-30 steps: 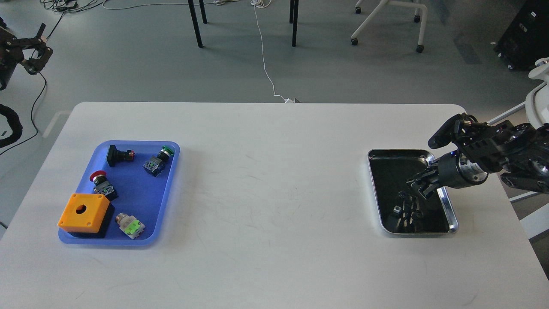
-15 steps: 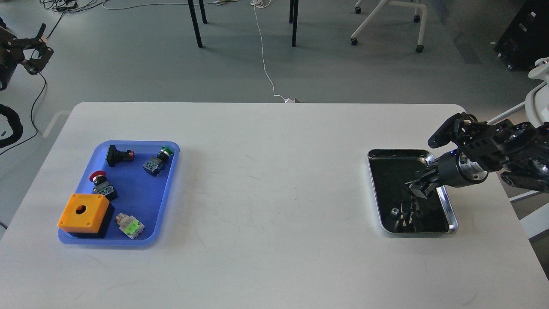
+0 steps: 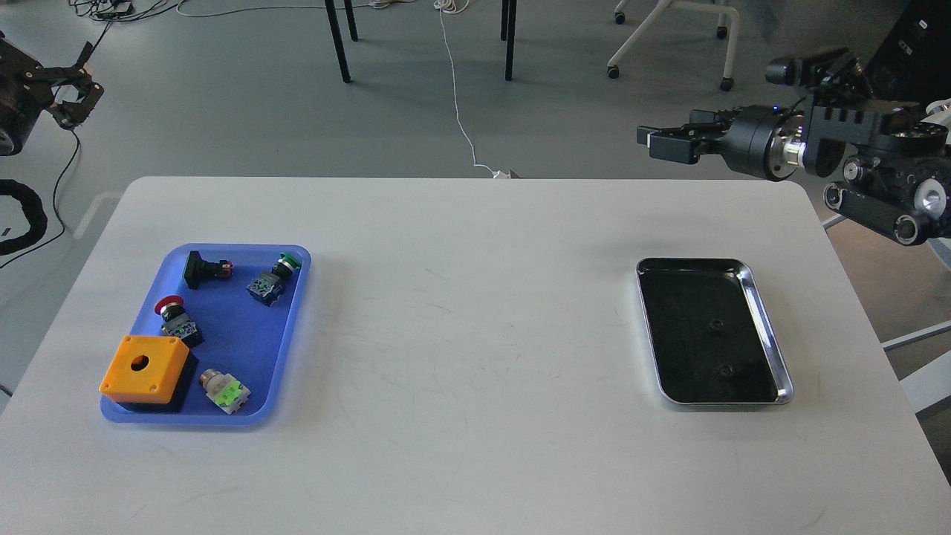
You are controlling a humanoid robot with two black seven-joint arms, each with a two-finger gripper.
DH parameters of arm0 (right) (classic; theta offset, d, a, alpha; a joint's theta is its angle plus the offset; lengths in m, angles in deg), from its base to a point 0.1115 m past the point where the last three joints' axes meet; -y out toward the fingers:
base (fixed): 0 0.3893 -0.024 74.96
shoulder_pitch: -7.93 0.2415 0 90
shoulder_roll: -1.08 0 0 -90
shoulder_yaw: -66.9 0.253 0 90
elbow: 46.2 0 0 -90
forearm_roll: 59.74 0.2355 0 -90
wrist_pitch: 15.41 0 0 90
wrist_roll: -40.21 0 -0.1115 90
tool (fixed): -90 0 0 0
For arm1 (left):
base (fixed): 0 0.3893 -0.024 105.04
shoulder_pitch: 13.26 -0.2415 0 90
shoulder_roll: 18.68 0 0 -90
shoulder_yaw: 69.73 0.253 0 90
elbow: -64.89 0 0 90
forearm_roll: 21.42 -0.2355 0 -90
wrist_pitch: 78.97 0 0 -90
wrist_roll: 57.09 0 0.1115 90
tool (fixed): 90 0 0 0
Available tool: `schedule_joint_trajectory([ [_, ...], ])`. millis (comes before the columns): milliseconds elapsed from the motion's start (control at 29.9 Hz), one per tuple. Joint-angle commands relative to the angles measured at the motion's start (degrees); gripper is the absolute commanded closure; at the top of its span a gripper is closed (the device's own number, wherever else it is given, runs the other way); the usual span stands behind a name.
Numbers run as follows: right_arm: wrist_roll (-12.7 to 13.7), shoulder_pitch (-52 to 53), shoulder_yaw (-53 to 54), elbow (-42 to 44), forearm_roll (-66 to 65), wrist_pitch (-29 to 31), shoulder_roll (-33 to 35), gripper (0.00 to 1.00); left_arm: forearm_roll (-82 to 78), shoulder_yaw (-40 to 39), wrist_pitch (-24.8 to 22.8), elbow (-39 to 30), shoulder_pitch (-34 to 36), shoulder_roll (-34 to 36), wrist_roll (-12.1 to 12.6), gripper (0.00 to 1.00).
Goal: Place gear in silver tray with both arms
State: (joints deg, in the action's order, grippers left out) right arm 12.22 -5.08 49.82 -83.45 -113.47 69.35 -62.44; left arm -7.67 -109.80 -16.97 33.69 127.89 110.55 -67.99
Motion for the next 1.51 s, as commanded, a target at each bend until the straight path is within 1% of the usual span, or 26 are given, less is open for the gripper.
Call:
schedule_joint_trajectory([
  [0,-0.01,-5.86,19.05,1.91,0.03,-3.1,-1.95,0.01,0.31,-0.01,0.0,0.0,1.67,-1.7,0.09,0.02],
  [100,-0.01,-9.38,30.66,2.7,0.11,-5.13,-5.81,0.01,0.49,-0.62,0.0,0.08,1.94,-3.63,0.18,0.02],
  [234,-0.01,-11.85,39.73,2.79,3.0,-6.36,-10.21,0.01,0.58,-0.89,0.0,0.61,2.02,-8.11,0.18,0.02],
  [301,-0.01,-13.6,43.43,3.05,8.34,-6.45,-11.01,0.01,0.49,-0.71,0.0,0.7,1.94,-10.13,0.1,0.02],
  [368,-0.01,-15.62,47.12,2.97,17.21,-6.19,-11.54,0.01,0.49,-0.8,0.0,0.7,1.94,-11.71,0.09,0.02],
  [435,-0.01,-17.47,48.19,2.97,27.49,-5.66,-11.8,0.01,0.49,-0.89,0.0,0.7,1.94,-13.21,0.01,0.02],
  [502,-0.01,-18.27,48.01,2.71,34.44,-5.58,-11.81,0.01,0.49,-0.97,0.0,0.7,1.94,-14.27,-0.08,0.02],
  [635,-0.01,-20.2,49.15,2.88,42.98,-4.52,-11.81,0.01,0.58,-1.06,0.0,0.7,1.94,-15.85,-0.08,0.02],
  [736,-0.01,-20.55,50.73,3.05,50.27,0.47,-11.19,0.01,0.66,-1.06,0.0,0.7,1.67,-17.95,-0.26,0.02],
  [836,-0.01,-21.08,54.07,4.37,57.75,8.98,-9.7,0.01,0.66,-1.67,0.0,0.7,1.06,-19.54,-0.34,0.02],
  [936,4.77,-21.17,58.28,7.18,60.14,18.3,-9.7,0.01,0.75,-2.99,0.0,0.7,0.53,-19.98,-0.08,0.02],
  [1003,7.14,-21.26,61.79,8.24,60.23,22.01,-9.7,0.01,1.01,-3.61,0.0,0.61,-0.08,-19.9,0.27,0.02],
  [1070,8.38,-21.26,64.17,8.33,60.23,23.95,-9.7,0.01,1.19,-3.7,0.0,0.61,-0.26,-19.63,0.27,0.02],
  [1304,8.91,-21.61,66.74,8.42,61.02,29.14,-9.7,0.01,1.37,-3.7,0.0,0.61,-0.26,-18.67,0.27,0.02],
  [1371,9.44,-21.61,66.74,8.42,61.02,29.41,-9.7,0.01,1.37,-3.53,0.0,0.61,-0.26,-18.4,0.27,0.02],
  [1472,9.53,-21.61,66.82,8.33,61.02,29.41,-9.7,0.01,1.19,-3.0,0.0,0.79,-0.26,-18.23,0.27,0.02],
])
